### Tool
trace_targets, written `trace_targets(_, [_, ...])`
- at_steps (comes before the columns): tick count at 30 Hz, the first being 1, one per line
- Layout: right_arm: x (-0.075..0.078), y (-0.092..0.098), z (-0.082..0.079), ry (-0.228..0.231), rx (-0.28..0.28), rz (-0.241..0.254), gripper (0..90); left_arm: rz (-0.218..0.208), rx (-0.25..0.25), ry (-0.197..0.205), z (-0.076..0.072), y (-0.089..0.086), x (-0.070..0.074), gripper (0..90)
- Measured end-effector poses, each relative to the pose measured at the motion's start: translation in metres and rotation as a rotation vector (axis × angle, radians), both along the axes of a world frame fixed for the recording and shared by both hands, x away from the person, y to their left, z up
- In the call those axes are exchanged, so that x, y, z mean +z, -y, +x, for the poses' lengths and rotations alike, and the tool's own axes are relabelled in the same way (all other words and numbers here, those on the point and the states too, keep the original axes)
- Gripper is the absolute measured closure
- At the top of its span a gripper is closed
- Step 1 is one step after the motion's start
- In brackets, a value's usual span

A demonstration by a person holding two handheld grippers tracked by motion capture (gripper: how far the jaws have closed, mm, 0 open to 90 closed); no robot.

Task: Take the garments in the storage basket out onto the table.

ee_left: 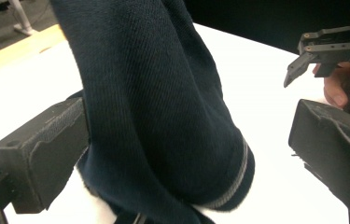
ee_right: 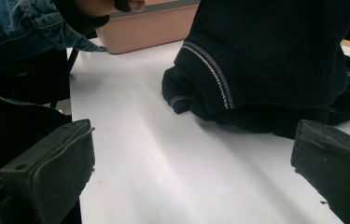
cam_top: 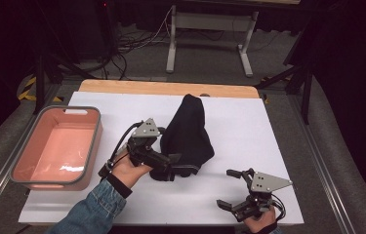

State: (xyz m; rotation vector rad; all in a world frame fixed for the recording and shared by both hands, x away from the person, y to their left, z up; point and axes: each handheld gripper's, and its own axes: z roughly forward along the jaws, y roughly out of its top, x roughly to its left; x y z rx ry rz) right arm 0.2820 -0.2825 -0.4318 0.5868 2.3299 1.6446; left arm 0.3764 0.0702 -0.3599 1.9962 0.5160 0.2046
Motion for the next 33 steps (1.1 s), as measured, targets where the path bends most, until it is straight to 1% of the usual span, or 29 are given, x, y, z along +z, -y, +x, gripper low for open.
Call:
trace_targets(3, [0.000, 0.000, 0.000, 0.000, 0.001, -0.002, 0.4, -0.011, 0.000, 0.004, -0.004, -0.009, 0.000, 0.0])
trace_targets(7, [0.000, 0.000, 0.000, 0.000, 0.001, -0.001, 0.4, -0.014, 0.002, 0.009, -0.009, -0.020, -0.002, 0.0])
trace_targets(9, [0.000, -0.001, 0.000, 0.000, 0.002, -0.001, 0.3, -0.024, 0.001, 0.016, -0.012, -0.026, -0.003, 0.0])
trace_targets(10, [0.000, -0.001, 0.000, 0.000, 0.002, -0.001, 0.3, -0.032, -0.001, 0.016, -0.014, -0.029, -0.003, 0.0])
trace_targets(13, [0.000, -0.001, 0.000, -0.001, 0.003, -0.002, 0.3, -0.038, 0.004, 0.026, -0.019, -0.038, -0.007, 0.0])
trace_targets(15, [0.000, -0.001, 0.000, 0.000, 0.003, -0.001, 0.3, -0.052, 0.003, 0.027, -0.023, -0.045, -0.010, 0.0])
trace_targets(18, [0.000, -0.001, 0.000, 0.002, 0.004, 0.000, 0.3, -0.062, 0.015, 0.027, -0.027, -0.054, -0.014, 0.0])
trace_targets(21, [0.000, -0.001, 0.000, 0.002, 0.004, -0.001, 0.3, -0.075, 0.017, 0.013, -0.031, -0.064, -0.020, 0.0])
trace_targets(25, [0.000, -0.001, 0.000, 0.002, 0.002, -0.003, 0.3, -0.077, 0.018, 0.010, -0.036, -0.073, -0.029, 0.0])
trace_targets(28, [0.000, -0.001, 0.000, 0.002, 0.001, -0.001, 0.3, -0.079, 0.026, 0.010, -0.042, -0.083, -0.040, 0.0])
trace_targets(30, [0.000, -0.001, 0.000, 0.000, 0.002, -0.003, 0.3, -0.088, 0.031, -0.003, -0.044, -0.089, -0.046, 0.0])
trace_targets(32, [0.000, -0.001, 0.000, 0.000, 0.003, -0.005, 0.3, -0.102, 0.045, -0.007, -0.046, -0.095, -0.054, 0.0])
trace_targets(33, [0.000, -0.001, 0.000, 0.001, 0.003, -0.005, 0.3, -0.112, 0.054, -0.019, -0.047, -0.099, -0.058, 0.0])
